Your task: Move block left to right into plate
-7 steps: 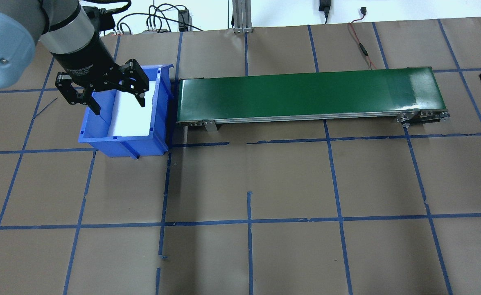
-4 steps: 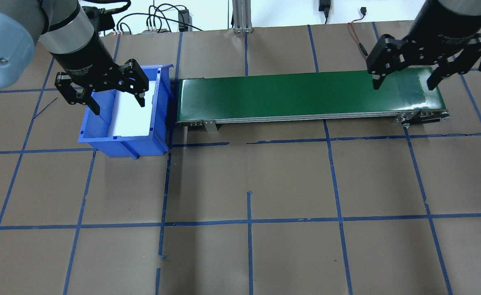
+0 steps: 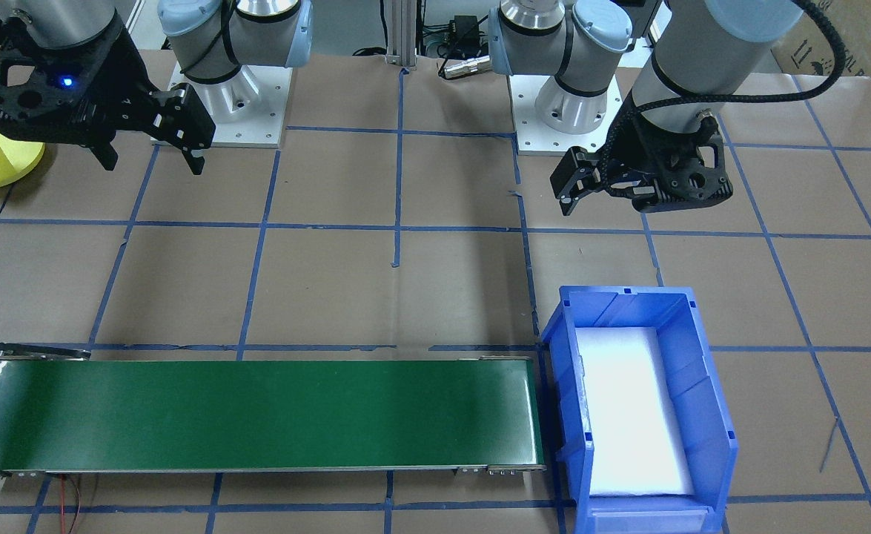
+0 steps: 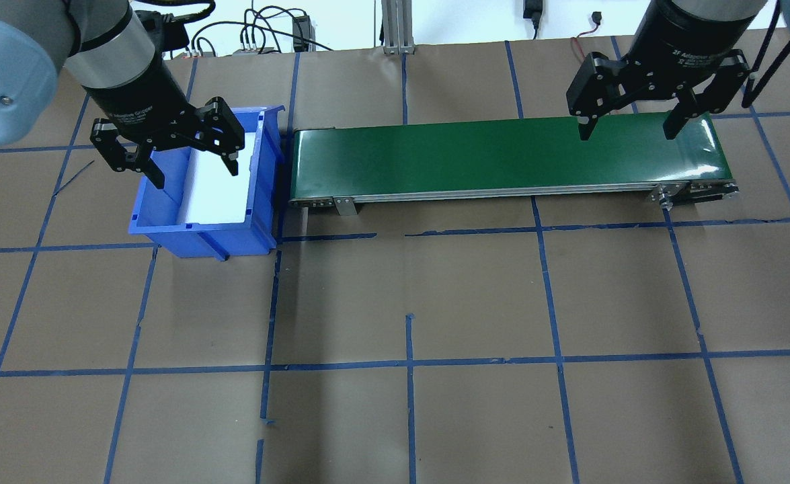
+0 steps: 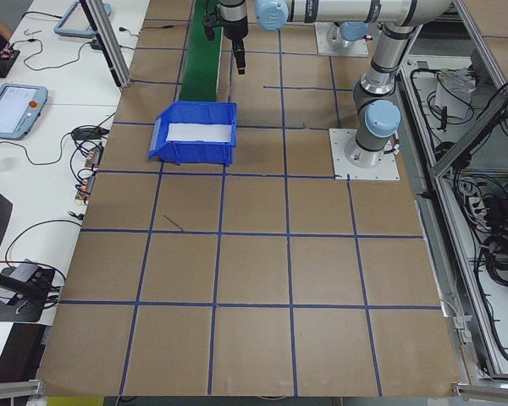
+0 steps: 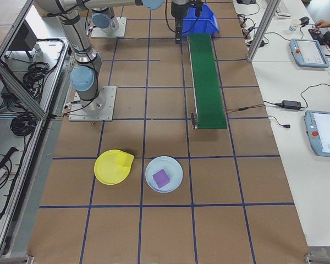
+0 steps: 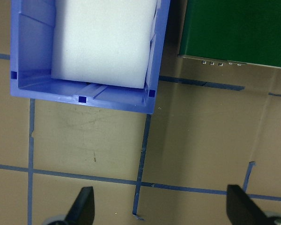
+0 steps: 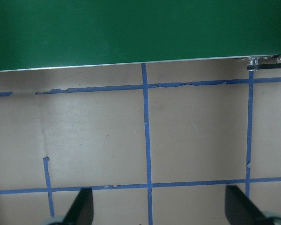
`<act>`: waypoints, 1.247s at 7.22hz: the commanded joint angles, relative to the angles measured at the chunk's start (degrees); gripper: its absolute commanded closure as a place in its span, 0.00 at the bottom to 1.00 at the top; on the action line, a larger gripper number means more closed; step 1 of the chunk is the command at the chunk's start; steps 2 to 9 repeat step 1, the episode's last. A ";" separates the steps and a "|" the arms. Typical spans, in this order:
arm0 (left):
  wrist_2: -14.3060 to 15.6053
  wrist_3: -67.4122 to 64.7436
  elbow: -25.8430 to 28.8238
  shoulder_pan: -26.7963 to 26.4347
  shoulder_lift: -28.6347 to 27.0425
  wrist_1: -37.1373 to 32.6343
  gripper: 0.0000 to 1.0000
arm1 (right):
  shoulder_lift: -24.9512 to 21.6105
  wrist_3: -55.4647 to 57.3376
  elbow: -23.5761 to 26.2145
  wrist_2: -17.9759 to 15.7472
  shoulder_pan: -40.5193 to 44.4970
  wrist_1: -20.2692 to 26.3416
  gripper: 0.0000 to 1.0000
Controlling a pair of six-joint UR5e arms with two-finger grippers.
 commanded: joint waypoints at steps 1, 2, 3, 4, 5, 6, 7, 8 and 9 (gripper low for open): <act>0.00 0.00 0.00 -0.09 0.00 0.06 0.00 | 0.74 -0.11 -0.79 0.52 -0.13 0.21 0.00; 0.00 0.00 0.00 -0.09 0.00 0.06 0.00 | 0.74 -0.11 -0.79 0.52 -0.13 0.21 0.00; 0.00 0.00 0.00 -0.09 0.00 0.06 0.00 | 0.74 -0.11 -0.79 0.52 -0.13 0.21 0.00; 0.00 0.00 0.00 -0.09 0.00 0.06 0.00 | 0.74 -0.11 -0.79 0.52 -0.13 0.21 0.00; 0.00 0.00 0.00 -0.09 0.00 0.06 0.00 | 0.74 -0.11 -0.79 0.52 -0.13 0.21 0.00; 0.00 0.00 0.00 -0.09 0.00 0.06 0.00 | 0.74 -0.11 -0.79 0.52 -0.13 0.21 0.00; 0.00 0.00 0.00 -0.09 0.00 0.06 0.00 | 0.74 -0.11 -0.79 0.52 -0.13 0.21 0.00; 0.00 0.00 0.00 -0.09 0.00 0.06 0.00 | 0.74 -0.11 -0.79 0.52 -0.13 0.21 0.00; 0.00 0.00 0.00 -0.09 0.00 0.06 0.00 | 0.74 -0.11 -0.79 0.52 -0.13 0.21 0.00</act>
